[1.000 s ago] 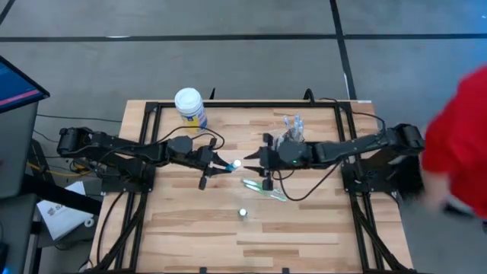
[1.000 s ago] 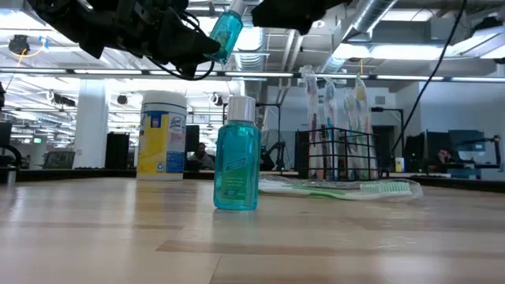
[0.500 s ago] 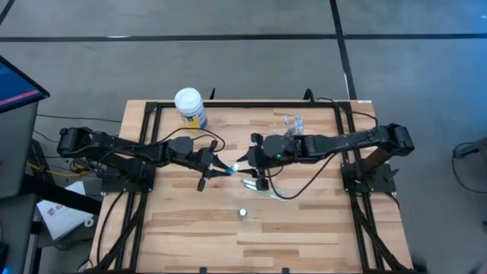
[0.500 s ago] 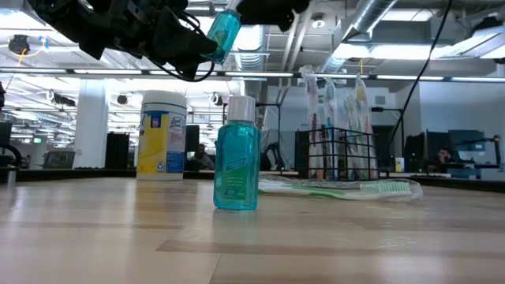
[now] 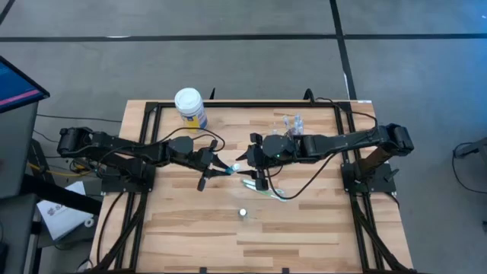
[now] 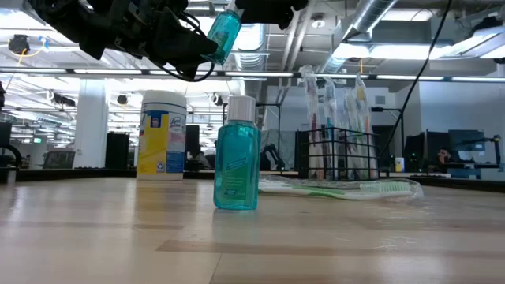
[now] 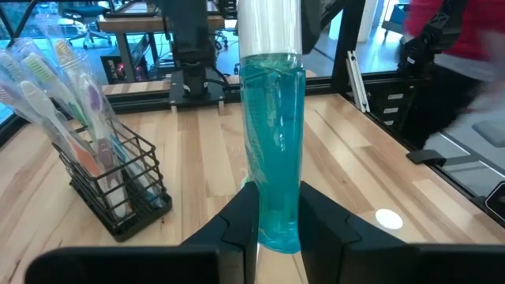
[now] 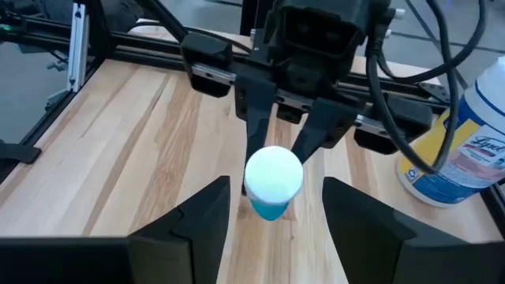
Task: Pick & Place toothbrushing station
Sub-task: Put the blue mouthwash into the mesh organizer
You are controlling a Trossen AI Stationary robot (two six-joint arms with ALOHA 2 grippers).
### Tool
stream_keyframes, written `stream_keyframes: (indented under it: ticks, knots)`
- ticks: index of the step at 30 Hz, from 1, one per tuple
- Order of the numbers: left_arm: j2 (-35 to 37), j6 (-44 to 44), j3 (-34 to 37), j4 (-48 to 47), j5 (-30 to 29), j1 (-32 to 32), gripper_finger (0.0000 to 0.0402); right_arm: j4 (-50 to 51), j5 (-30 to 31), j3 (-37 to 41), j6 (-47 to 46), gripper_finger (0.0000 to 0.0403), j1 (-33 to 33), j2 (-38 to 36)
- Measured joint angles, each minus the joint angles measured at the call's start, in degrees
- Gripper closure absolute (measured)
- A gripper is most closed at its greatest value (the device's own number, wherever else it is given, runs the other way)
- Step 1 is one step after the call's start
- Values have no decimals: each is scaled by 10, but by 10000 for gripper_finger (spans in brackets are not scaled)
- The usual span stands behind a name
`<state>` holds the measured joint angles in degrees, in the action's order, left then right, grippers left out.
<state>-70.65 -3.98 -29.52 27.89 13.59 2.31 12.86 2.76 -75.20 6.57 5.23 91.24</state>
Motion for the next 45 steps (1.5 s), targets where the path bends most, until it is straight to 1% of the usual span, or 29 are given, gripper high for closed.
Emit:
stream_keyframes:
  ticks: [4,8,17,20,22,24,26,28,32,34,36,45]
  knots:
    - [0,0,0,0,0,0,341,0,0,0,-1,216,0,0]
    - [0,-1,0,0,0,0,341,0,-14,0,-1,219,0,0]
    - [0,-2,0,0,5,0,341,-1,-15,0,-4,218,3,0]
    - [0,-2,0,0,17,0,341,-29,-15,-1,-4,220,3,19]
    - [-1,-2,0,0,18,0,341,-18,-23,2,-1,222,3,25]
    - [-6,-2,0,0,18,0,341,-27,-33,-18,8,223,-1,44]
    - [-10,-4,1,1,18,0,341,12,-34,-27,9,224,-3,54]
    - [-15,-4,1,-2,18,0,341,5,-38,-49,11,225,-3,74]
    - [-25,-8,1,-3,18,0,341,36,-44,-85,15,225,-2,93]
    - [-25,-9,1,1,18,0,341,79,-44,-95,15,225,-2,107]
    - [-23,-9,1,-1,18,0,341,93,-45,-106,15,225,-2,120]
    - [-19,-9,0,0,23,0,341,123,-45,-131,15,225,-2,117]
